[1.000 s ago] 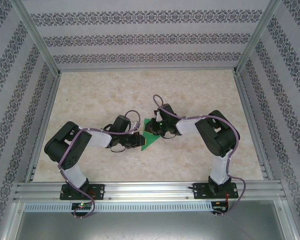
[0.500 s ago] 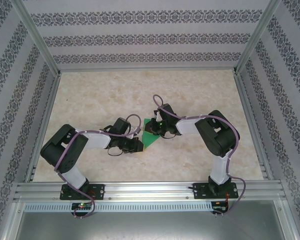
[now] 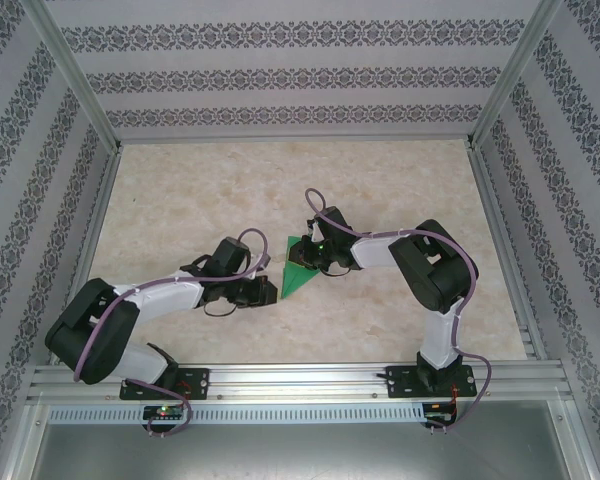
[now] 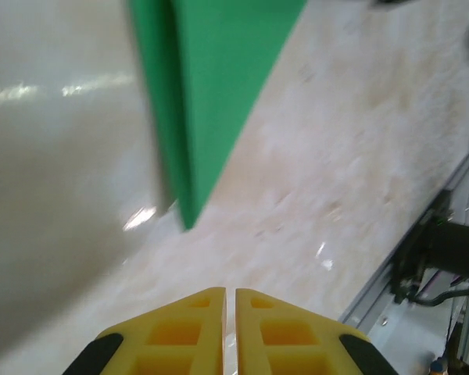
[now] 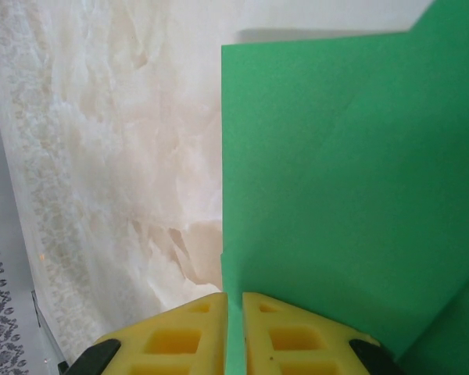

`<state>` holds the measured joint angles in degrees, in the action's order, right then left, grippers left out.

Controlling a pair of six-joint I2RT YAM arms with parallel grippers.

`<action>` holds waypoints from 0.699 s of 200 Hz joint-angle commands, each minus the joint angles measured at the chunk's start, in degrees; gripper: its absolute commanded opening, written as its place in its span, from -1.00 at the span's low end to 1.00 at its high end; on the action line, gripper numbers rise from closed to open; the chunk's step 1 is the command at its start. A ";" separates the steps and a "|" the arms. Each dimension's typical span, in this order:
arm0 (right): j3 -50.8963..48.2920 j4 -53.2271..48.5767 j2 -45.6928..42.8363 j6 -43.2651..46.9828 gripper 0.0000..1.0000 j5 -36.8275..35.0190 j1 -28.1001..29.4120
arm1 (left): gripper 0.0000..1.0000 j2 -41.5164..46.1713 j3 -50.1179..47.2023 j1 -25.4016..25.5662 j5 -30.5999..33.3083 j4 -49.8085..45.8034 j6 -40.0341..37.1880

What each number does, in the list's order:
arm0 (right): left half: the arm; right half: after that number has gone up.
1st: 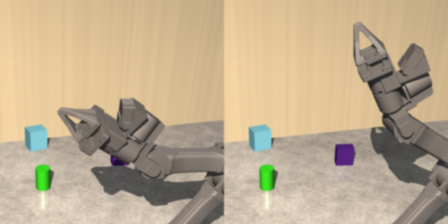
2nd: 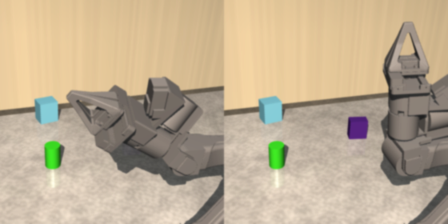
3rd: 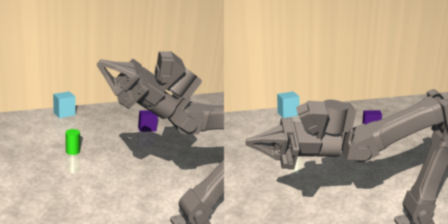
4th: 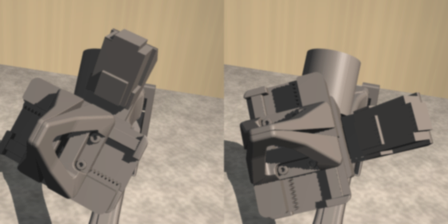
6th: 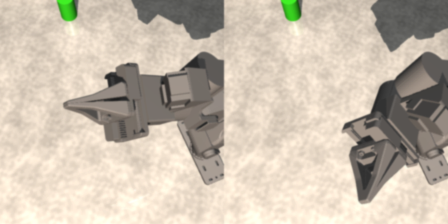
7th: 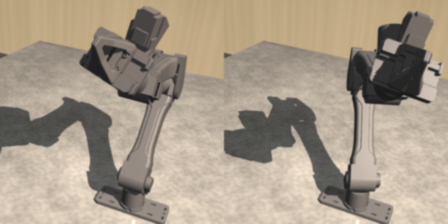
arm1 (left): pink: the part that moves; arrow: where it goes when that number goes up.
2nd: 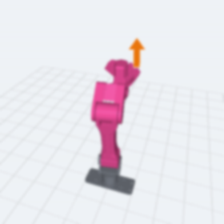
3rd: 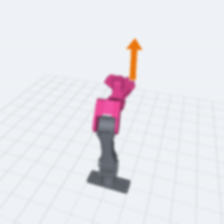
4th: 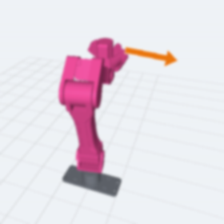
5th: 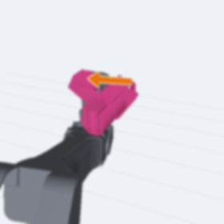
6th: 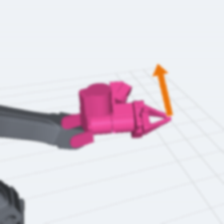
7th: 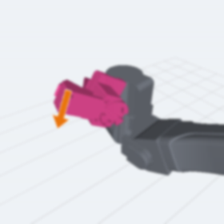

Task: Fold a paper plane with a square sheet of paper (pick it up from the middle)
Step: Fourth fold the wing at the center of the table.

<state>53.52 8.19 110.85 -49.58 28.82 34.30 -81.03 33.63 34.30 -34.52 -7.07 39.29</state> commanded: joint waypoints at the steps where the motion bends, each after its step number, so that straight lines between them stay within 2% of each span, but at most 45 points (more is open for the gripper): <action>1: -1.13 -3.58 3.58 0.98 -0.72 -4.47 0.85 | -0.74 -1.32 4.81 0.50 1.78 1.95 1.10; 51: -1.45 -2.93 3.59 0.67 -0.72 -4.12 0.80 | -0.73 -13.44 10.06 0.50 -0.66 11.63 3.89; 98: -1.84 -2.13 3.85 0.21 -0.72 -3.90 0.85 | -0.73 -18.07 10.17 0.50 1.15 13.29 3.54; 140: -1.71 -2.06 3.60 0.22 -0.72 -3.62 0.76 | -0.75 -19.31 9.07 0.52 4.39 10.58 1.83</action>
<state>53.49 9.85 111.26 -49.82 28.64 34.50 -99.66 43.24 34.30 -32.40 2.35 42.30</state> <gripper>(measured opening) 0.139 0.130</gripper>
